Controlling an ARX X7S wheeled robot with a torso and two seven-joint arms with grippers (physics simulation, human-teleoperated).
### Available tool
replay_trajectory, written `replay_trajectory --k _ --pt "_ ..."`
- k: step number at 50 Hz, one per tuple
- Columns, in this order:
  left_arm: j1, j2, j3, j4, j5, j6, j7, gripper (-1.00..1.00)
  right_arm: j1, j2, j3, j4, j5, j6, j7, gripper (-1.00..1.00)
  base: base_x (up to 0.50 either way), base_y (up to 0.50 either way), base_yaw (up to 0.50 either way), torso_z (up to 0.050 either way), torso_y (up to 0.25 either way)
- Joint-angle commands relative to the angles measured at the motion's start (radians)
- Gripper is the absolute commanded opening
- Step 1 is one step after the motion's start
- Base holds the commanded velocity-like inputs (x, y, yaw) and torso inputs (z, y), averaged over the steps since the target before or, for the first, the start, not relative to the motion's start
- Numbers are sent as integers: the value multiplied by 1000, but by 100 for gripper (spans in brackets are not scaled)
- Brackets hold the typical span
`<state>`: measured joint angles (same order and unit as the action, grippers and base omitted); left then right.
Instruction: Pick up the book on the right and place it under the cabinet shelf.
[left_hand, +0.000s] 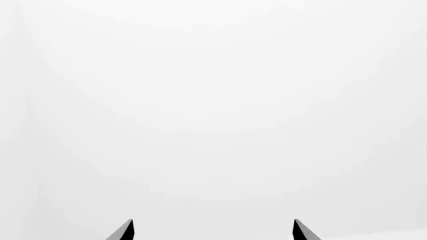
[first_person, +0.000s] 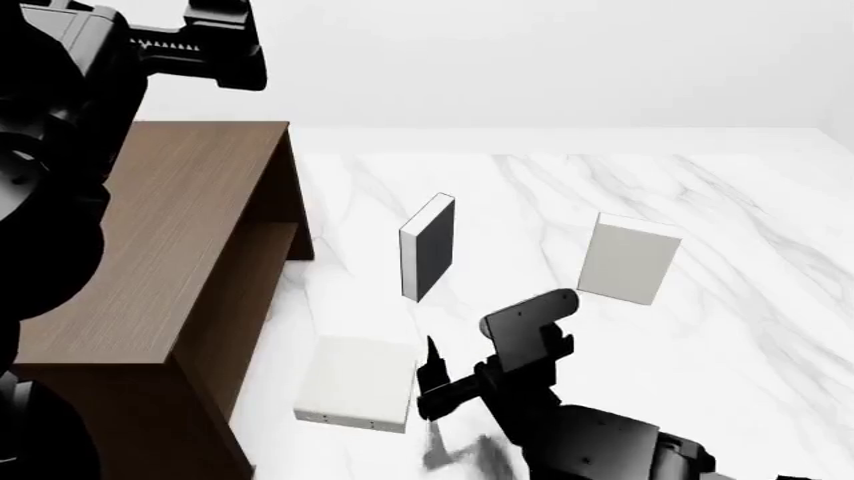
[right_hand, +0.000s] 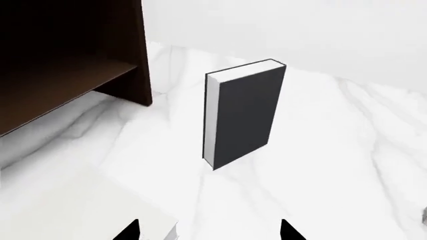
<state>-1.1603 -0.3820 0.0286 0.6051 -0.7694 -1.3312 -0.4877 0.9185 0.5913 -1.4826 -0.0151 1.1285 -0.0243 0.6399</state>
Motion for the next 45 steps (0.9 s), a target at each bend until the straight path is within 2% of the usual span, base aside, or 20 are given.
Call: replay_trajectory --k 1,6,13,18,28,37,45 --pt "-17 14 -21 14 -32 -35 -21 100 230 215 33 -394 35 185 200 100 0 0 0 0 0" --pt "-65 38 -42 27 -69 -98 -49 100 373 334 95 -531 123 273 278 100 0 0 0 0 0" --pt "-154 112 -98 58 -190 -234 -135 100 560 483 171 -657 263 406 361 100 0 0 0 0 0" --pt "-225 121 -89 9 -388 -232 -309 100 660 587 223 -707 350 467 398 100 0 0 0 0 0" --pt "-215 208 -55 -6 -532 -209 -466 100 817 715 297 -751 481 612 454 100 0 0 0 0 0" --pt "-123 241 17 30 -521 -144 -471 100 885 804 342 -761 535 669 450 100 0 0 0 -1 0" --pt "-83 258 50 33 -512 -106 -473 100 901 830 358 -769 552 691 457 100 0 0 0 0 0"
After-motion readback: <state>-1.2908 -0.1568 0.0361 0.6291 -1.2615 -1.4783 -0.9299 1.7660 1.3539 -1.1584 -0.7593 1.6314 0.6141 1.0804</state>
